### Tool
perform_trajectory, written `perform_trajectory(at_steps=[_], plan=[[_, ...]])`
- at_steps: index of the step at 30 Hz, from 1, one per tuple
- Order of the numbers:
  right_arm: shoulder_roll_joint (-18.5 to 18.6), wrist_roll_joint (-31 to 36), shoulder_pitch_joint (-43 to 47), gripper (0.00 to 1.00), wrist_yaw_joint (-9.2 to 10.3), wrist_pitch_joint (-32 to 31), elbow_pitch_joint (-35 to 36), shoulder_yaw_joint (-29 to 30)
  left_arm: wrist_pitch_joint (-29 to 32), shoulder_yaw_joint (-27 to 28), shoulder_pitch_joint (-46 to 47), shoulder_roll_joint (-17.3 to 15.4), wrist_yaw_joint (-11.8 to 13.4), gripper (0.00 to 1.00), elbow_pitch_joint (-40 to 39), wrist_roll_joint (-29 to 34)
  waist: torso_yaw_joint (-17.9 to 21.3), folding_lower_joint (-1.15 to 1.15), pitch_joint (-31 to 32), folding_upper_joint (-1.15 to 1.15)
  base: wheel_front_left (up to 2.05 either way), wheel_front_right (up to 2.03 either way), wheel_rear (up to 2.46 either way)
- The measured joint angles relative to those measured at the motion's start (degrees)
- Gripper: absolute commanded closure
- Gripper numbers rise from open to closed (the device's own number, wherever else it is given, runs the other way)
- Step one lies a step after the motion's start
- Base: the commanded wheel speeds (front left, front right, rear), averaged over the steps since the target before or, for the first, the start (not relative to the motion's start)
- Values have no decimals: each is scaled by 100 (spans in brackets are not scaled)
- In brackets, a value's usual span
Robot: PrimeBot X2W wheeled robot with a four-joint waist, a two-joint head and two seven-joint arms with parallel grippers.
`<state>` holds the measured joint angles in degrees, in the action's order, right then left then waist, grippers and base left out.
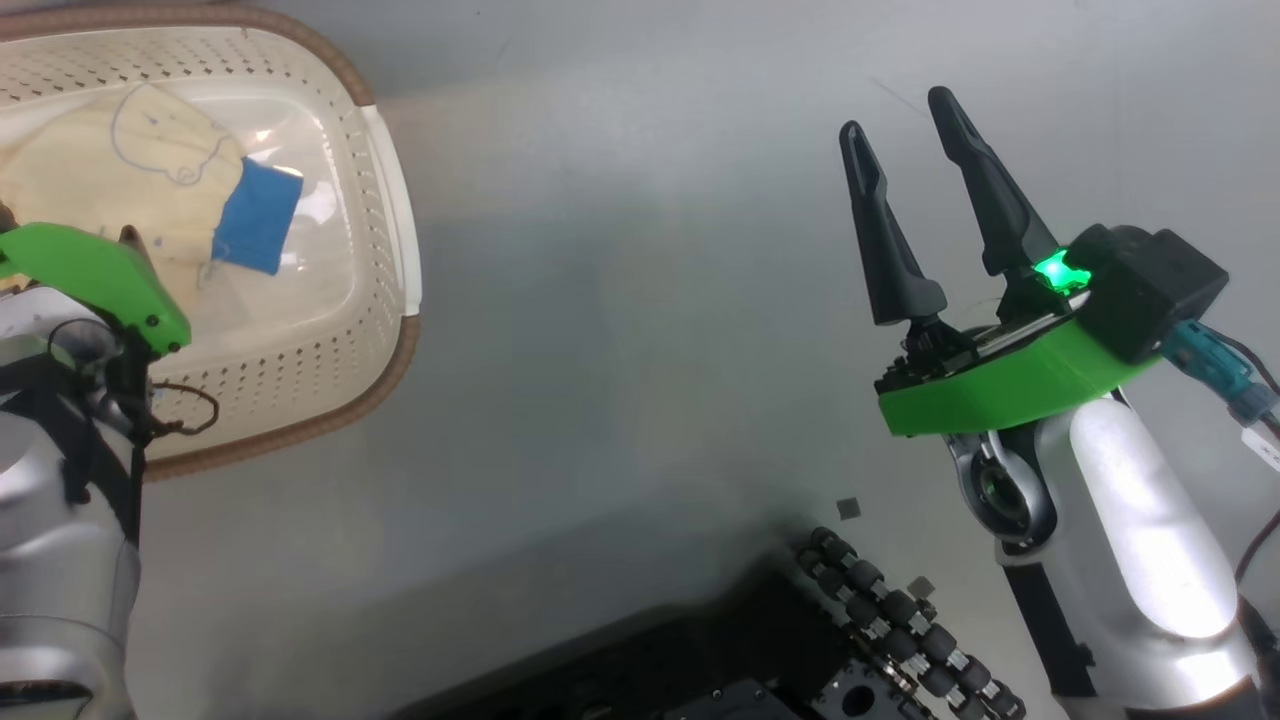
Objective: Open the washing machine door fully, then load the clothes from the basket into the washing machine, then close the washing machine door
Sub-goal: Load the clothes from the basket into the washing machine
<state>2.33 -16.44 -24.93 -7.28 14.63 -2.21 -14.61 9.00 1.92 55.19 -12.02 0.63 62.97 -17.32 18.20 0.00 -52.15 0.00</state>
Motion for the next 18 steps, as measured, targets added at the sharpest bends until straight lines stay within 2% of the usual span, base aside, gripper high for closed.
perform_trajectory(at_steps=[18], plan=[[0, -64, -22, 0, -1, 0, 153, -25, -113, -62, 491, -270, -1, 0, 188, -49, 150, 0, -533, 0, 0, 0, 0]])
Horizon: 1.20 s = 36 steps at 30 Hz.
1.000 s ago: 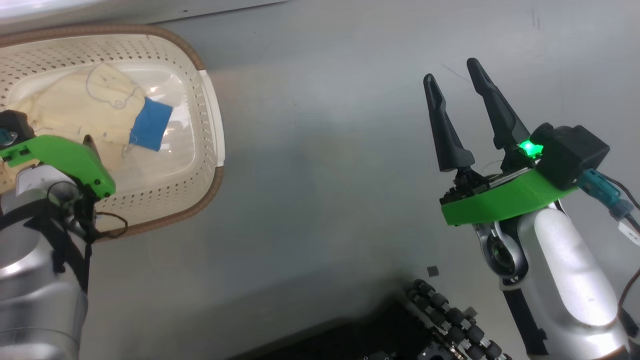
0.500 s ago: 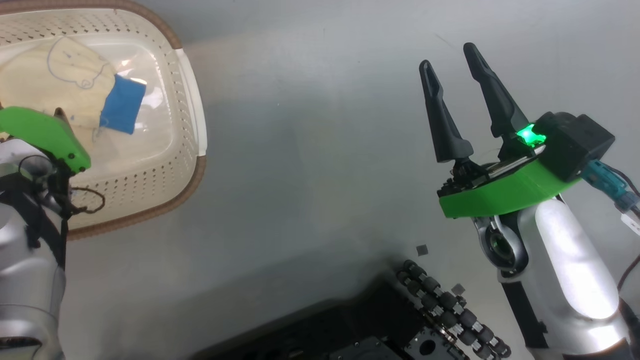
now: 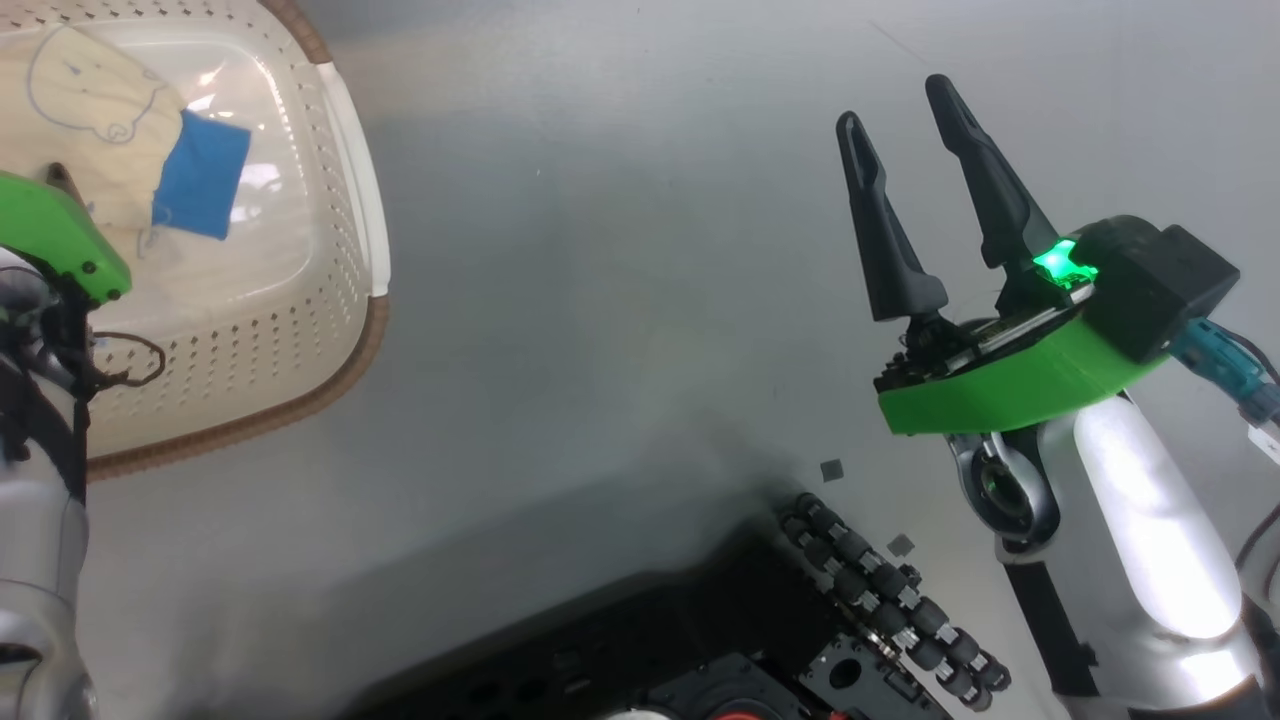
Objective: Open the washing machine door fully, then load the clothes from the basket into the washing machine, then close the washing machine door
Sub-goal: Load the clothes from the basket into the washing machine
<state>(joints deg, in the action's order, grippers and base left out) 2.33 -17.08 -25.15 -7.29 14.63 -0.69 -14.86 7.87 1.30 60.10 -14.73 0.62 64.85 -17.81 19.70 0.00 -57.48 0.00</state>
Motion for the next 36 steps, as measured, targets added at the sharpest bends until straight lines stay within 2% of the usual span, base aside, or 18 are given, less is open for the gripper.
perform_trajectory(at_steps=[17, 19, 21, 23, 24, 25, 27, 28, 36], plan=[[0, 0, -49, 0, 1, 0, 55, 19, -261, -185, 306, -52, -45, 0, 203, -8, 144, 0, -266, 0, 0, 0, 0], [0, 1, -49, 0, 0, 0, 58, 43, -302, -223, 340, -35, -66, 17, 220, -9, 131, 0, -276, 0, 0, 0, 0], [0, 1, -49, 0, 0, 0, 60, 67, -342, -250, 359, -15, -67, 51, 240, -9, 114, 0, -284, 0, 0, 0, 0], [0, 1, -49, 0, 0, 0, 62, 74, -393, -282, 386, -3, -112, 55, 276, -9, 98, 0, -293, 0, 0, 0, 0], [0, 1, -49, 0, 0, 0, 64, 74, -419, -296, 405, -3, -118, 62, 297, -9, 92, 0, -296, 0, 0, 0, 0], [0, 2, -49, 0, 0, 0, 64, 75, -441, -309, 419, -3, -126, 78, 311, -9, 87, 0, -300, 0, 0, 0, 0], [0, 2, -51, 0, 0, 0, 65, 85, -486, -326, 433, -3, -157, 96, 334, -10, 77, -1, -305, 0, 0, 0, 0], [0, 2, -51, 0, 0, 0, 65, 94, -509, -332, 438, -3, -161, 100, 355, -10, 71, 0, -307, 0, 0, 0, 0], [0, 38, -112, 0, 0, 0, 60, 144, -772, -354, 458, 59, -269, 100, 485, -98, -20, 0, -244, 0, 0, 0, 0]])
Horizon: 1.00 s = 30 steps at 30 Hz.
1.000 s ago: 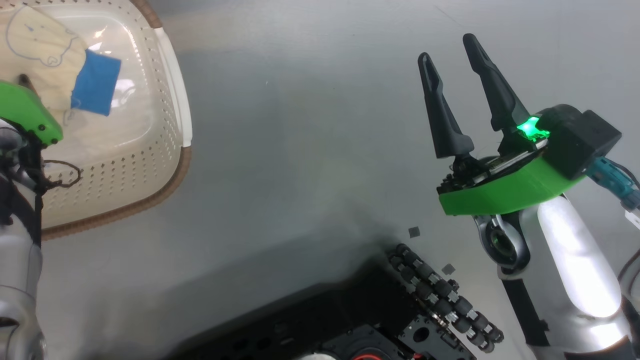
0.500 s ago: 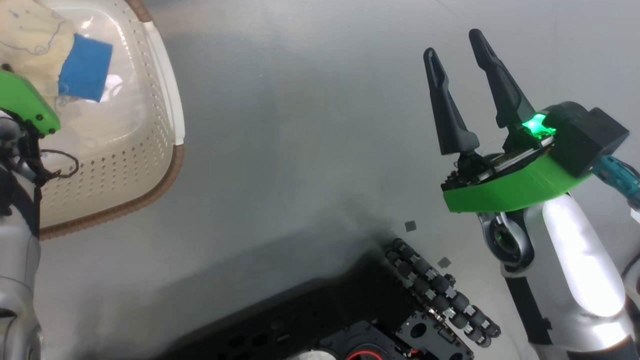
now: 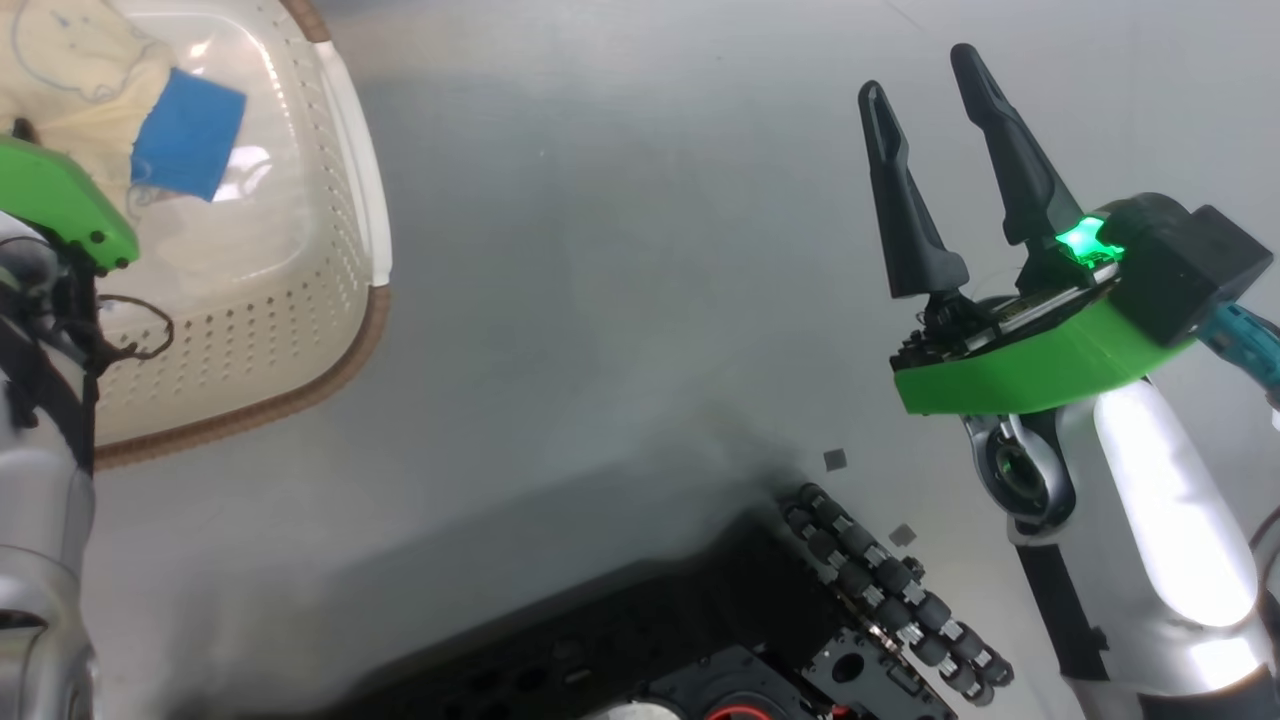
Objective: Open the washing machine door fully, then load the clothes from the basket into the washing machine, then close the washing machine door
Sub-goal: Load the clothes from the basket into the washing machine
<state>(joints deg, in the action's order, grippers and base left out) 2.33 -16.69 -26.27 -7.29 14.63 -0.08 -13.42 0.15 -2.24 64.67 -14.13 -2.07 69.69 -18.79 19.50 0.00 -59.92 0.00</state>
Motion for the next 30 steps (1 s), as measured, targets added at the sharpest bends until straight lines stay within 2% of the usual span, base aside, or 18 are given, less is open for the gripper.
perform_trajectory(at_steps=[14, 21, 30], plan=[[0, 144, 5, 0, 0, 0, -34, 231, -1120, -163, -558, 393, -250, 100, -7, -109, -377, 0, 623, 0, 0, 0, 0], [1, 224, 51, 0, 0, 0, -76, 290, -1355, -197, -949, 489, -353, 100, -167, -146, -526, 0, 1004, 0, 0, 0, 0], [3, 327, 388, 0, 0, 0, -148, 366, -1433, -129, -1962, 611, -337, 100, -1260, -198, -666, 0, 1709, 0, 0, 0, 0]])
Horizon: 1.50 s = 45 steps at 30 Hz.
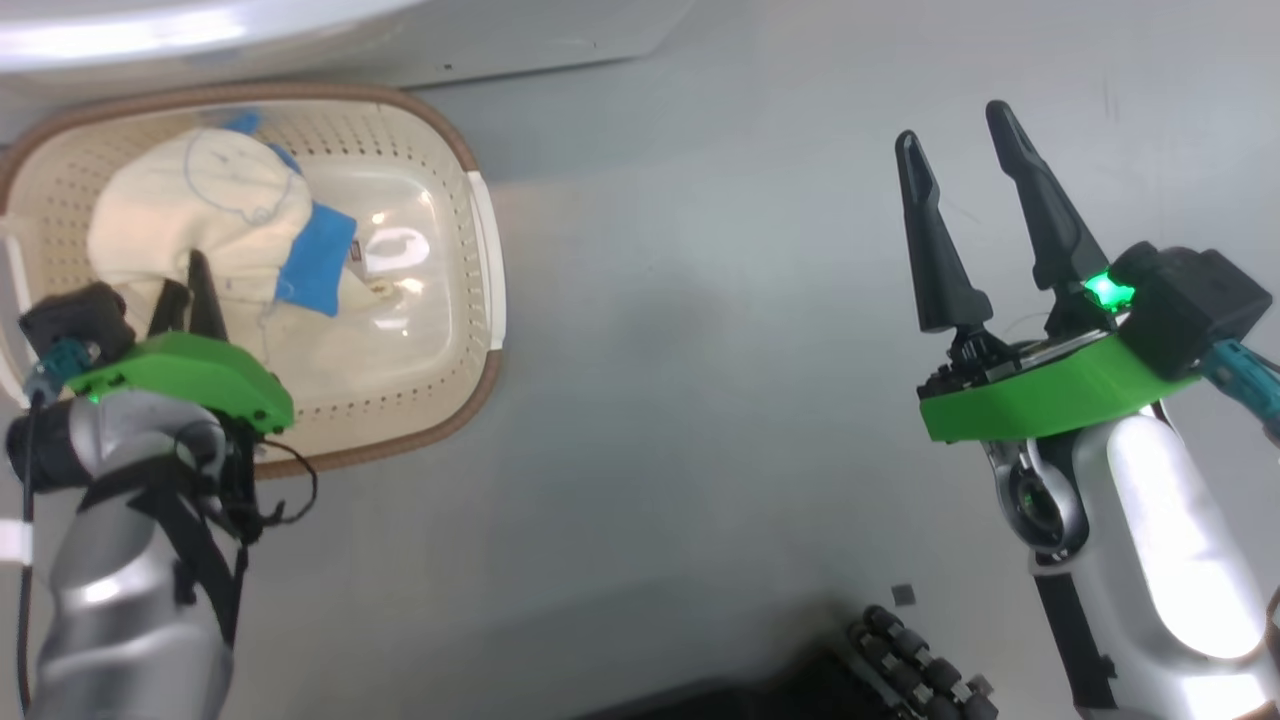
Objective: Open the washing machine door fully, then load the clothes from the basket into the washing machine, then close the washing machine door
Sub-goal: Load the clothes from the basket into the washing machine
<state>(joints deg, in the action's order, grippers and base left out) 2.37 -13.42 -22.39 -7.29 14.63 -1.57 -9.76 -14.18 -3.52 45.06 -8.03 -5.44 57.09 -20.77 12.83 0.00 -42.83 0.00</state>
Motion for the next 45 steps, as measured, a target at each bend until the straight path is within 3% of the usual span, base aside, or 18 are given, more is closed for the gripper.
perform_trajectory(at_steps=[10, 20, 41, 45], plan=[[0, 93, 497, 0, 0, 0, -122, 69, -1, 197, -1450, 290, 104, 100, -1481, 120, -122, 0, 935, 0, 0, 0, 0], [0, 151, 952, 0, 0, 0, -224, 136, -1, 264, -2562, 502, 93, 100, -2273, 120, -225, 0, 1863, 0, 0, 0, 0], [0, 486, 1838, 0, 1, 0, -387, 261, 0, 118, -4200, 553, 98, 100, -3944, 360, -419, 0, 3319, 0, 0, 0, 0], [-1, 486, 1950, 0, 1, 0, -394, 276, 0, 109, -4514, 550, 189, 100, -4310, 346, -430, 0, 3565, 0, 0, 0, 0]])
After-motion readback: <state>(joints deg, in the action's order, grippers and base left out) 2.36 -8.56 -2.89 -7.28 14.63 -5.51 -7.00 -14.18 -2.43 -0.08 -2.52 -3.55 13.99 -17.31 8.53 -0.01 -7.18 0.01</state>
